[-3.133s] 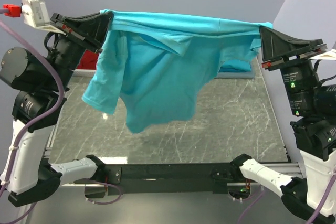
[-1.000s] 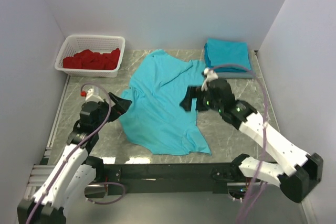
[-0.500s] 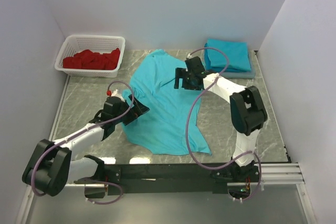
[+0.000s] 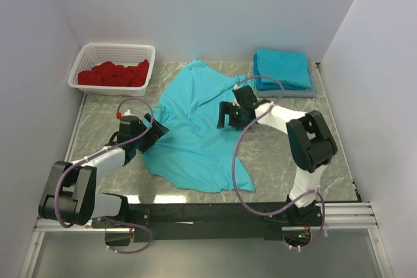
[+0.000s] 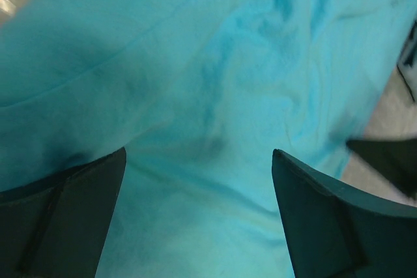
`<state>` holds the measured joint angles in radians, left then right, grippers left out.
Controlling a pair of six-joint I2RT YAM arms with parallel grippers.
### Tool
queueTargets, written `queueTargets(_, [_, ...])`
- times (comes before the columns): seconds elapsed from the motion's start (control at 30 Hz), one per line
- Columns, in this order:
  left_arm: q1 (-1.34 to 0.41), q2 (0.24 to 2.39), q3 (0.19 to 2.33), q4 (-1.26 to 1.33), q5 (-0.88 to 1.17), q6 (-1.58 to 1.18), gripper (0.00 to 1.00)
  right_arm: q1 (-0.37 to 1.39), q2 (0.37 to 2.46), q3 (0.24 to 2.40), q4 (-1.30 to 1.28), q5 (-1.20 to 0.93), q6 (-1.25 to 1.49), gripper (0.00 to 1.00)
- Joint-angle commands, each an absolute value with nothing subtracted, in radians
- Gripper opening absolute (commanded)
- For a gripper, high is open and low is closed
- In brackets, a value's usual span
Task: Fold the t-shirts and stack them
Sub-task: Flatten the tshirt out
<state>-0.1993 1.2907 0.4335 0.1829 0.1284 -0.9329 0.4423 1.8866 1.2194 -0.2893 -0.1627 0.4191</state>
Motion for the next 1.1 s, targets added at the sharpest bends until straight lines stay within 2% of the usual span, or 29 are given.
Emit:
queueTargets(0.0, [-0.15, 1.322, 0.498, 0.146, 0.055, -0.845, 0.99, 0.457, 1.764, 1.053, -0.298, -0.247, 0.442, 0.98])
queueTargets(0.17, [-0.048, 1.391, 0.581, 0.133, 0.061, -0.787, 0.99, 0.567, 1.622, 0.862, -0.264, -0.291, 0.462, 0.98])
queueTargets(0.3, [0.037, 1.43, 0.644, 0.124, 0.037, -0.741, 1.0, 0.711, 1.531, 0.76, -0.245, -0.411, 0.489, 0.98])
queueTargets(0.43, [0.136, 1.48, 0.765, 0.109, 0.092, -0.692, 0.99, 0.862, 1.437, 0.805, -0.311, -0.404, 0.436, 0.98])
queueTargets(0.5, [0.149, 1.483, 0.81, 0.075, 0.124, -0.683, 0.99, 0.867, 1.391, 0.85, -0.319, -0.397, 0.429, 0.98])
queueTargets(0.63, [0.144, 1.392, 0.764, 0.115, 0.297, -0.675, 1.0, 0.841, 1.309, 0.925, -0.308, -0.226, 0.423, 0.99])
queueTargets(0.73, [0.115, 1.301, 0.689, 0.11, 0.36, -0.693, 1.0, 0.718, 1.318, 0.963, -0.296, -0.175, 0.455, 1.0])
queueTargets(0.8, [0.077, 1.247, 0.646, 0.094, 0.368, -0.704, 0.99, 0.576, 1.339, 0.973, -0.279, -0.225, 0.482, 1.0])
queueTargets(0.97, [-0.132, 1.069, 0.509, 0.066, 0.287, -0.791, 0.99, 0.433, 1.526, 1.09, -0.294, -0.143, 0.442, 1.0])
queueTargets(1.07, [-0.178, 1.023, 0.443, 0.074, 0.288, -0.842, 1.0, 0.397, 1.693, 1.28, -0.342, -0.117, 0.405, 1.0])
